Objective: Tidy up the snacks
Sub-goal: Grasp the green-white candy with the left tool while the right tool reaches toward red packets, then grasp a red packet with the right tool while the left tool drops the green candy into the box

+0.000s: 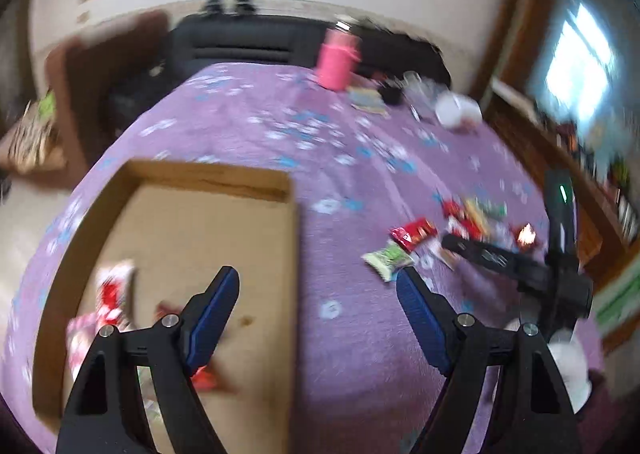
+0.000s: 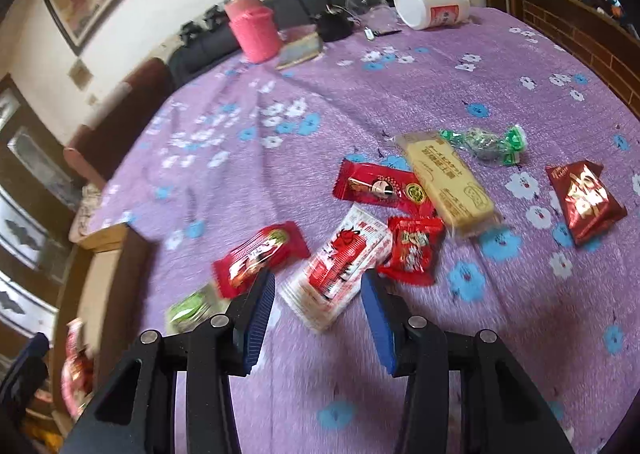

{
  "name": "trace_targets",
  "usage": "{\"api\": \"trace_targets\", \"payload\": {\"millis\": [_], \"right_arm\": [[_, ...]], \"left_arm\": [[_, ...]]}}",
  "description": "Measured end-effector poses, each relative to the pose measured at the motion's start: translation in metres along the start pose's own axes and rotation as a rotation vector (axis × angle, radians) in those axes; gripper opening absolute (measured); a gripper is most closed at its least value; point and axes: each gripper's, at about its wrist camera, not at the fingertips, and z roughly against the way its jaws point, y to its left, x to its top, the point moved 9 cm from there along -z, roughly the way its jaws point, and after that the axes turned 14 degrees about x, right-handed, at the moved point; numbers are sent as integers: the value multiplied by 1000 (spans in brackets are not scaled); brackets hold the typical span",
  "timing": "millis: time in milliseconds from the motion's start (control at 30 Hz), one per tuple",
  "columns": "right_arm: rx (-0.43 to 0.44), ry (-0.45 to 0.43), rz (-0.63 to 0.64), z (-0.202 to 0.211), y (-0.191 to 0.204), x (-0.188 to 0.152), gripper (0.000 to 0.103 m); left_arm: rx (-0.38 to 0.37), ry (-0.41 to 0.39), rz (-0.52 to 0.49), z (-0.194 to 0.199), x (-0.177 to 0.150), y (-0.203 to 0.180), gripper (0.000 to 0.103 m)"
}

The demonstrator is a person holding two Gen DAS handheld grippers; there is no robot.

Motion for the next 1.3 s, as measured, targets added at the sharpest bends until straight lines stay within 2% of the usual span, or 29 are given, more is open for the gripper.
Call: {"api": "trace_targets", "payload": {"millis": [133,167,200,267,300,400,533,567,600,633,733,800,900,967,1000,1033,1133,1200,1267,1300], "right_arm": [[-90,-22,71,-9,-2,9,46],[-116,-19,104,-11,-2,9,40],[-133,-17,120,-12,-3,9,24],[-96,-16,117,-12,-6,8,17],[-85,-9,115,-11,-7,8,4],[-34,-2,90,-6,-10,6,4],[52,11,17,-6,-13,7,4],[73,17,6,-6,-14,7,4],[85,17,0,-6,-14,7,4],[102,11,-20,-5,-17,8,5],[164,5,-91,-5,-21,8,8],[184,-5,-111,-3,-21,9,14],[226,-27,-113,8,-12,13,15],[258,-43,-91,15,1,16,31],[268,-37,-74,14,10,18,53],[270,-28,-65,11,16,19,68],[209,20,-24,-6,31,22,69],[140,44,9,-22,36,24,69],[80,69,37,-36,39,24,58],[49,76,58,-41,41,23,47]], "left_arm": [[34,35,-191,-35,7,-48,80],[43,43,-225,-44,8,-56,80],[52,48,-247,-49,7,-61,80],[70,60,-306,-64,6,-74,80],[90,62,-349,-73,6,-81,80],[138,48,-434,-85,5,-93,80],[132,79,-489,-98,-3,-104,79],[118,71,-485,-99,-3,-107,66],[66,95,-469,-99,-5,-111,37],[22,125,-441,-100,-6,-111,21],[33,121,-405,-99,-5,-107,19],[13,131,-362,-96,-5,-102,19],[-50,124,-265,-76,-3,-88,19],[-75,109,-222,-61,-3,-78,19],[-94,101,-197,-54,-3,-71,19],[-115,94,-158,-44,-2,-61,19],[-154,73,-68,-24,-1,-33,19],[-152,60,-19,-15,1,-11,19],[-130,48,15,-12,5,12,19],[-116,45,29,-12,6,23,19]]}}
